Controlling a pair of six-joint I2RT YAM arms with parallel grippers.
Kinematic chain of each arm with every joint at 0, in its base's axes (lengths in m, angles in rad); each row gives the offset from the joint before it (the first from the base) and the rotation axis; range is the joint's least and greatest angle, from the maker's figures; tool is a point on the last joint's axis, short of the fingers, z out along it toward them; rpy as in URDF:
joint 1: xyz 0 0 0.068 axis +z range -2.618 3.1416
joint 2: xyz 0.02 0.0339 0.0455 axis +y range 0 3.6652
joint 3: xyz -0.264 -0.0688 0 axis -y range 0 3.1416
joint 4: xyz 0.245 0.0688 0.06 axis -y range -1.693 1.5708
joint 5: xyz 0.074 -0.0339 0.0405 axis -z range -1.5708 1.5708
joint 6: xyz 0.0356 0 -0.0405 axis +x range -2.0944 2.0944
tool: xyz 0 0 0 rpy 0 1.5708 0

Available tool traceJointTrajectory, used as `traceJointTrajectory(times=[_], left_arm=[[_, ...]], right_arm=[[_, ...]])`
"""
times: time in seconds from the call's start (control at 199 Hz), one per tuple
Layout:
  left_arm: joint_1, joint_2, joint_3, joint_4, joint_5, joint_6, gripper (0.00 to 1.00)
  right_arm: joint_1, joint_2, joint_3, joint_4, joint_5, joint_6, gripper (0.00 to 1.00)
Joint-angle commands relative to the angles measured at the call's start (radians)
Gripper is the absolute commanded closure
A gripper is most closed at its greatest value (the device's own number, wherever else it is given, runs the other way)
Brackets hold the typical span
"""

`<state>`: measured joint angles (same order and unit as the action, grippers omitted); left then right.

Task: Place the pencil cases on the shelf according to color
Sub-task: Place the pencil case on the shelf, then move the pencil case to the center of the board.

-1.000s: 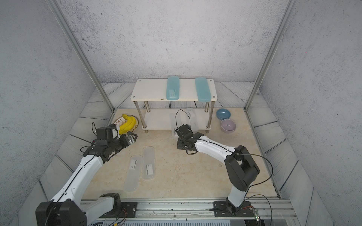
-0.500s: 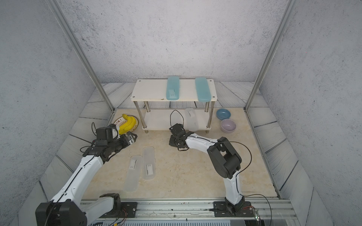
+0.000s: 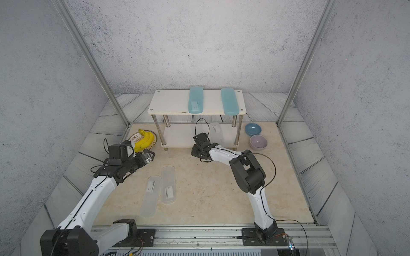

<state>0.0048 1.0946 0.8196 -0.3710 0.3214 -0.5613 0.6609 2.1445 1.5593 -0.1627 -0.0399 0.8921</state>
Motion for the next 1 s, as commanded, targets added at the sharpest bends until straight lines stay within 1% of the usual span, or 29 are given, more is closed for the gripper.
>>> traceJointTrajectory(times=[0.0, 0.13, 0.376, 0.517, 0.592, 0.788, 0.848, 0.943, 0.999], left_arm=[[0.006, 0.008, -0.008, -0.012, -0.008, 0.013, 0.01], [0.005, 0.012, -0.008, -0.014, -0.011, 0.013, 0.01], [0.004, 0.034, -0.007, 0.0, 0.007, 0.002, 0.0], [0.003, 0.021, -0.003, -0.015, 0.001, 0.003, 0.0], [0.003, 0.009, -0.008, -0.012, -0.005, -0.006, 0.0], [-0.006, -0.024, -0.017, -0.026, -0.018, -0.028, 0.01], [-0.009, -0.035, -0.024, -0.026, -0.03, -0.039, 0.01], [-0.016, -0.049, -0.045, -0.013, -0.046, -0.069, 0.0], [-0.014, -0.053, -0.069, 0.01, -0.053, -0.106, 0.01]], right_arm=[[-0.012, 0.017, 0.029, 0.058, -0.045, 0.025, 0.7], [-0.011, -0.02, -0.003, 0.084, -0.073, 0.034, 0.7], [-0.007, -0.199, -0.197, 0.126, -0.091, 0.063, 0.64], [0.003, -0.315, -0.286, 0.082, -0.084, 0.046, 0.56], [0.01, -0.377, -0.333, 0.053, -0.082, 0.024, 0.5], [0.029, -0.564, -0.447, -0.092, 0.01, -0.054, 0.39], [0.04, -0.613, -0.487, -0.132, 0.043, -0.08, 0.32], [0.067, -0.646, -0.534, -0.166, 0.076, -0.106, 0.24], [0.083, -0.648, -0.554, -0.176, 0.077, -0.106, 0.2]])
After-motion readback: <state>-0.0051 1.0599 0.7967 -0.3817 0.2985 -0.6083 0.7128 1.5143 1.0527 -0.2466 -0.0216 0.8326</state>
